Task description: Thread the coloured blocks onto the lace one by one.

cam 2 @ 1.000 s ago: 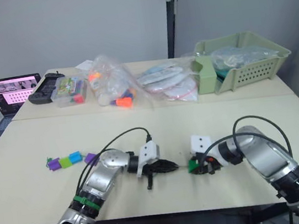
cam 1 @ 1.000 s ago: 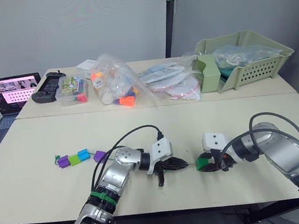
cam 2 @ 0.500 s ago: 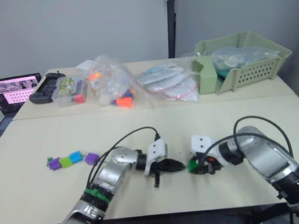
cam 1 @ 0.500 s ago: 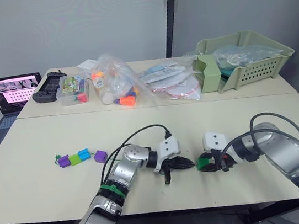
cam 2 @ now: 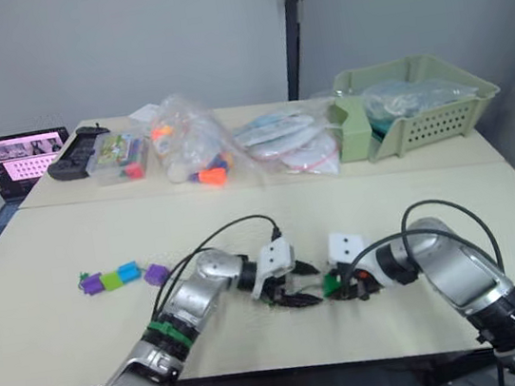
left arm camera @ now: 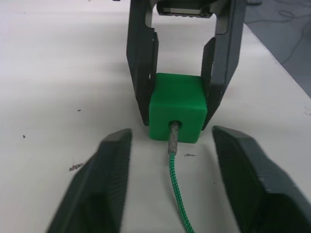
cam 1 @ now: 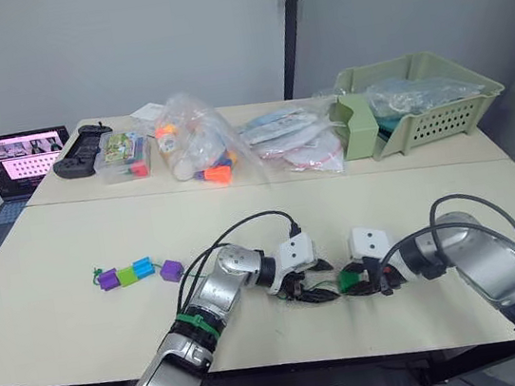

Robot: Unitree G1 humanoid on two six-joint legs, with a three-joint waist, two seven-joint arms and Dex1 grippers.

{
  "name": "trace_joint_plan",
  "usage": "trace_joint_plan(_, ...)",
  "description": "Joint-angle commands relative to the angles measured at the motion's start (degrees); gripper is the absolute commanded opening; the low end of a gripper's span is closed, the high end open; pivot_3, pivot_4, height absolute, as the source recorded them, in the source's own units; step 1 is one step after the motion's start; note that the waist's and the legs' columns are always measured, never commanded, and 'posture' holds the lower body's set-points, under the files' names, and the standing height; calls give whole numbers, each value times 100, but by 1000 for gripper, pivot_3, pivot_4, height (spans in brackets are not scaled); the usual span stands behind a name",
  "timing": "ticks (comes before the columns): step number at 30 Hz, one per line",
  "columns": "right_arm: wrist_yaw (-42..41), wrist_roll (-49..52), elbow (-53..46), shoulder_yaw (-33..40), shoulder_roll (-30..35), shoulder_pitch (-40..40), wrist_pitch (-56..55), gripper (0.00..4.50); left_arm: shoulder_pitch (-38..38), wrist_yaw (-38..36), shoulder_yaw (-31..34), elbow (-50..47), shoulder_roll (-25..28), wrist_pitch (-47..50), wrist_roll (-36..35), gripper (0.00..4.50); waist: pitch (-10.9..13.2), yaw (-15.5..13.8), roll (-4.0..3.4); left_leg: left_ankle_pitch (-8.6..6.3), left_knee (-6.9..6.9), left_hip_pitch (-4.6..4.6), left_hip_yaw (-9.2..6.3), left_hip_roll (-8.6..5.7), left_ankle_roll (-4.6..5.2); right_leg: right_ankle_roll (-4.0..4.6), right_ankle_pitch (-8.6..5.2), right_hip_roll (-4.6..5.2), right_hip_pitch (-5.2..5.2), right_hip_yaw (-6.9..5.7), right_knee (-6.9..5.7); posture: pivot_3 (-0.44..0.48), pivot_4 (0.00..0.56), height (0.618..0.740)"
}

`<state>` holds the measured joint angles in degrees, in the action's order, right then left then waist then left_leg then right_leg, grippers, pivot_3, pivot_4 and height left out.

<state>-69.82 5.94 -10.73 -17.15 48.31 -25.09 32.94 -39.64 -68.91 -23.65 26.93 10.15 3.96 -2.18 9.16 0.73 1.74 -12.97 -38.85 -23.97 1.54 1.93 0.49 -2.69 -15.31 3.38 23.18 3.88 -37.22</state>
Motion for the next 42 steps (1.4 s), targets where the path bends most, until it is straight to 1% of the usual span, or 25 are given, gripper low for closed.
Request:
trace_joint_plan(1,20,51,-33,2,-47,-3,-72,1176,89,-49,-48,-311,285,-3,133,3256,0,16,0,0,0,1,0,1,0,0,0,-1,0,0,0,0,150,732)
trace_joint_plan(6,15,33,-2,-10,-75,-7,-107,1176,231,-30,-22,-627,440,292,67,3256,-1,4,-1,0,0,4,-1,2,0,0,0,-2,-3,0,-1,0,150,732)
trace_joint_plan(9,8,18,17,-21,-79,-23,-134,1176,248,-45,-20,-710,468,406,44,2408,-1,10,-1,0,-1,5,0,2,0,0,0,-1,-3,0,-1,0,150,732)
trace_joint_plan(13,7,8,24,-29,-83,-42,-156,1176,189,-71,-30,-703,397,479,-1,1114,-1,10,-1,0,0,6,0,2,0,0,0,-2,-3,0,-2,0,150,732)
trace_joint_plan(14,7,7,22,-29,-83,-44,-156,1176,174,-71,-35,-697,377,492,-5,731,-1,9,-1,0,-1,6,0,2,0,0,0,-2,-3,0,-2,0,150,732)
trace_joint_plan(15,7,7,21,-29,-83,-46,-156,1176,167,-70,-36,-694,365,500,-5,500,-1,9,-1,0,-1,6,0,2,0,0,0,-2,-3,0,-2,0,150,732)
trace_joint_plan(16,8,5,20,-30,-83,-47,-156,1176,155,-66,-31,-683,343,506,-8,116,-1,9,-1,0,-1,6,0,2,0,0,0,-2,-3,0,-2,0,150,732)
trace_joint_plan(17,10,8,9,-23,-77,-43,-149,1176,138,-65,-39,-663,316,500,-3,10,-1,10,-1,0,-1,6,0,2,0,0,0,-2,-3,0,-2,0,150,732)
trace_joint_plan(18,13,8,-4,-15,-67,-33,-144,1176,123,-64,-46,-636,280,490,-1,0,-1,10,-1,0,0,6,0,2,0,0,0,-2,-3,0,-2,0,150,732)
trace_joint_plan(27,26,27,-99,-12,-50,1,-64,1176,-213,-14,-244,-155,-188,276,176,0,0,6,0,0,-1,5,1,1,0,0,0,-2,-3,1,-2,0,150,732)
trace_joint_plan(31,26,27,-118,-18,-51,-16,-41,1176,-304,-37,-334,-27,-294,353,247,0,-1,4,-1,0,-1,5,1,1,0,0,0,-2,-3,1,-2,0,150,732)
trace_joint_plan(34,30,28,-131,-17,-53,-18,-19,1176,-355,88,-221,-3,-426,458,161,0,-1,-2,-1,0,-2,5,1,0,0,0,0,-1,-5,1,-1,0,150,732)
trace_joint_plan(35,32,32,-143,-16,-54,-11,-10,1176,-358,83,-180,-22,-431,495,123,586,-1,-2,-1,0,-3,5,0,0,0,0,0,-1,-5,1,-1,0,150,732)
trace_joint_plan(39,41,38,-158,-25,-56,-3,21,1176,-329,21,-114,-165,-312,549,108,1821,-1,-2,-1,0,-4,5,0,0,0,0,1,-1,-5,1,-1,0,150,732)
trace_joint_plan(42,50,28,-153,-39,-64,-9,33,1176,-312,-27,-50,-364,-191,638,69,2866,-1,3,-1,0,-3,5,0,0,0,0,0,-1,-4,1,-1,0,150,732)
